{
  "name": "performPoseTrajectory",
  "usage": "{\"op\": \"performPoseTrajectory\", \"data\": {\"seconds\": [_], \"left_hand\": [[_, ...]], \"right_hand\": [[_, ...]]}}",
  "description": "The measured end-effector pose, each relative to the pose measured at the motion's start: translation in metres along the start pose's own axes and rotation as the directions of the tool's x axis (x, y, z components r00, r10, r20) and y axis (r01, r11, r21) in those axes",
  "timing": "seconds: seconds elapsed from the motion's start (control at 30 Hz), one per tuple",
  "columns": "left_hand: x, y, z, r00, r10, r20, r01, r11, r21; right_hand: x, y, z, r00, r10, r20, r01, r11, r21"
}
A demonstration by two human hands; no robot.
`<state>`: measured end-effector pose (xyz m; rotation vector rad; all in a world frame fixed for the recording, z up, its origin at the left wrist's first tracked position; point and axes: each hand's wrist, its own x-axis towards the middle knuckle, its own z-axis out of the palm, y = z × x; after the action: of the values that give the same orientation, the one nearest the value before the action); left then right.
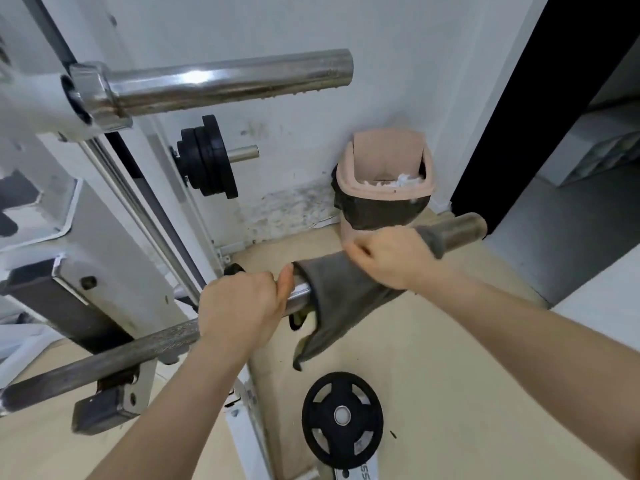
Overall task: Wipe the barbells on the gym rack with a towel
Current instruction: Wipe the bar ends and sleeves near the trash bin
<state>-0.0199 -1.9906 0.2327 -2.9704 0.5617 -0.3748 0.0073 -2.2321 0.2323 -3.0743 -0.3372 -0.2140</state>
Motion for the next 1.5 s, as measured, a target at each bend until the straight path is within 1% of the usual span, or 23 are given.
{"op": "performPoseTrajectory", "data": {"seconds": [0.03,0.07,0.13,0.2,0.27,0.3,0.33,0.4,0.5,0.57,0.6,0.67,0.7,0.83,0.9,0.97,1.0,1.07,1.13,1.2,1.23,1.33,1.5], "left_hand": [[0.004,-0.002,0.002,0.997,-0.073,0.031,0.073,0.997,-0.008],[0.007,-0.004,0.004,0.997,-0.078,0.025,0.079,0.996,-0.028],[0.005,-0.003,0.005,0.999,-0.001,-0.036,0.0,1.0,-0.013],[-0.006,0.002,0.004,0.991,0.104,-0.081,-0.101,0.994,0.042],[-0.022,0.011,-0.001,1.0,-0.021,-0.014,0.021,1.0,-0.007],[-0.027,0.013,-0.002,0.997,-0.081,0.015,0.082,0.995,-0.051],[-0.03,0.015,-0.002,0.995,-0.105,0.0,0.105,0.993,-0.046],[-0.032,0.009,-0.007,0.995,-0.063,-0.077,0.059,0.997,-0.046],[-0.012,-0.015,-0.021,0.97,-0.216,-0.114,0.193,0.964,-0.184],[0.004,-0.029,-0.011,0.959,-0.283,0.012,0.276,0.924,-0.263],[0.008,-0.032,-0.004,0.96,-0.258,0.107,0.277,0.923,-0.266],[0.008,-0.034,0.008,0.957,-0.175,0.23,0.233,0.938,-0.255],[0.003,-0.033,0.01,0.964,-0.153,0.22,0.199,0.957,-0.21],[-0.031,-0.019,0.012,0.99,-0.138,-0.002,0.137,0.985,-0.102],[-0.046,-0.015,0.01,0.989,-0.106,-0.101,0.096,0.99,-0.103],[-0.044,-0.021,-0.004,0.987,-0.131,-0.089,0.119,0.985,-0.122],[-0.037,-0.027,-0.01,0.978,-0.195,-0.08,0.182,0.972,-0.146],[-0.016,-0.036,-0.011,0.953,-0.302,-0.031,0.279,0.91,-0.308],[0.002,-0.04,-0.004,0.936,-0.312,0.163,0.35,0.78,-0.519],[0.006,-0.039,-0.002,0.906,-0.241,0.347,0.4,0.756,-0.518],[0.005,-0.037,-0.001,0.906,-0.218,0.363,0.384,0.784,-0.487],[-0.004,-0.035,-0.008,0.945,-0.196,0.26,0.288,0.876,-0.387],[-0.026,-0.027,0.003,0.99,-0.138,0.006,0.136,0.969,-0.206]], "right_hand": [[0.0,0.027,-0.005,0.993,0.097,0.06,-0.096,0.995,-0.016],[0.002,0.05,-0.009,0.972,0.194,0.134,-0.19,0.981,-0.042],[0.012,0.076,-0.016,0.901,0.32,0.293,-0.303,0.947,-0.103],[0.023,0.076,-0.017,0.842,0.334,0.423,-0.315,0.942,-0.117],[0.03,0.049,-0.016,0.82,0.282,0.498,-0.271,0.958,-0.095],[0.034,0.027,-0.015,0.834,0.226,0.504,-0.228,0.972,-0.059],[0.036,0.001,-0.015,0.849,0.155,0.505,-0.173,0.985,-0.012],[0.035,-0.056,-0.015,0.869,-0.012,0.495,-0.041,0.995,0.096],[0.028,-0.111,-0.014,0.924,-0.154,0.35,0.1,0.981,0.165],[0.022,-0.112,-0.01,0.966,-0.127,0.226,0.092,0.983,0.158],[0.02,-0.104,-0.01,0.972,-0.105,0.211,0.077,0.988,0.134],[0.02,-0.071,-0.013,0.962,-0.009,0.274,-0.012,0.997,0.075],[0.021,-0.049,-0.015,0.945,0.062,0.322,-0.084,0.995,0.053],[0.029,0.023,-0.019,0.841,0.316,0.439,-0.317,0.946,-0.074],[0.03,0.031,-0.017,0.798,0.35,0.492,-0.342,0.933,-0.109],[0.03,0.016,-0.018,0.808,0.314,0.498,-0.305,0.947,-0.101],[0.029,0.0,-0.02,0.828,0.274,0.488,-0.274,0.959,-0.073],[0.025,-0.044,-0.021,0.88,0.141,0.453,-0.169,0.985,0.022],[0.02,-0.094,-0.017,0.93,-0.013,0.367,-0.032,0.993,0.117],[0.017,-0.129,-0.017,0.96,-0.113,0.256,0.073,0.985,0.159],[0.017,-0.136,-0.015,0.966,-0.133,0.22,0.097,0.982,0.164],[0.019,-0.124,-0.012,0.969,-0.105,0.224,0.069,0.984,0.164],[0.016,-0.031,-0.01,0.962,0.146,0.23,-0.162,0.986,0.048]]}}
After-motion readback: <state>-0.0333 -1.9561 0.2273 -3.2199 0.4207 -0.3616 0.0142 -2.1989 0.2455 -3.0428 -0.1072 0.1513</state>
